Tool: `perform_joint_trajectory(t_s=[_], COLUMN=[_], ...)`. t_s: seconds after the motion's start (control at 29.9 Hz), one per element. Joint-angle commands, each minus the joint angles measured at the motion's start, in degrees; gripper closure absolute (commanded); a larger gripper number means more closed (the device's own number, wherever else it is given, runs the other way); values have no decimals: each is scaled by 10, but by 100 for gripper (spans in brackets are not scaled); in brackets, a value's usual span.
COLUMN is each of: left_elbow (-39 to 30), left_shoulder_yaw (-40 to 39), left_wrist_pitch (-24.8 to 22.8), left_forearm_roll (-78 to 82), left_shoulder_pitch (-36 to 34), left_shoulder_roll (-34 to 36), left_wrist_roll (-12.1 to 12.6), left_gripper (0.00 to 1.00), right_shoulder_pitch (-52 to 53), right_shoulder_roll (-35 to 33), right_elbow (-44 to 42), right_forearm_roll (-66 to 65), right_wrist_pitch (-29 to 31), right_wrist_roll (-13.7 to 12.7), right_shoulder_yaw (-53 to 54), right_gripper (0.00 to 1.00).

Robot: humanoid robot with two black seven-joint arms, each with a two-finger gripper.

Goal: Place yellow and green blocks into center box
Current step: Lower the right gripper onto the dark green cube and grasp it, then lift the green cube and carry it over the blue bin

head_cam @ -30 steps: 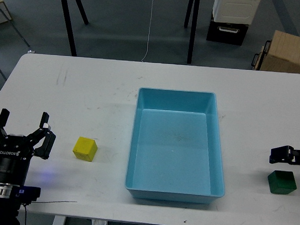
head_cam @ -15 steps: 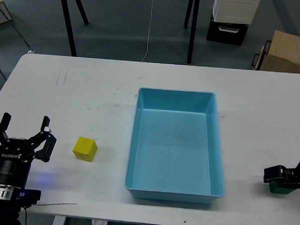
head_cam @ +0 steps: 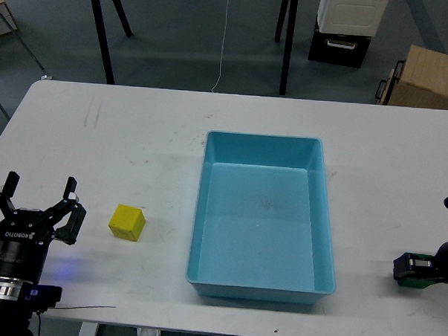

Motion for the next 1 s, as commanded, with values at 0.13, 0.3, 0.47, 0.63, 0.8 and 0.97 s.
perform_joint_trajectory(t_s=[0.13, 0.3, 0.47, 0.63, 0.8, 0.97], left_elbow=[0, 0, 1, 8, 11, 11], left_shoulder_yaw=[3, 7, 8, 6, 6, 2], left_wrist_pitch=[0, 0, 0, 0, 0, 0], left_forearm_roll=[0, 3, 4, 3, 3, 3], left_shoulder_pitch=[-1, -5, -5, -5, -5, -3], left_shoulder_roll=[0, 0, 1, 1, 1, 3], left_wrist_roll=[0, -1, -2, -4, -4, -4], left_gripper=[0, 0, 0, 0, 0, 0], right_shoulder_pitch=[50, 186, 337, 362, 365, 368], right_shoulder_roll=[-15, 38, 166, 309, 457, 546], right_elbow=[23, 14, -32, -103, -186, -218], right_forearm_roll=[30, 146, 183, 189, 200, 200], right_wrist_pitch=[0, 0, 0, 0, 0, 0], right_wrist_roll=[2, -4, -3, -3, -4, -4], right_shoulder_yaw=[68, 29, -108, -150, -168, -220], right_gripper=[100, 100, 100, 100, 100, 86])
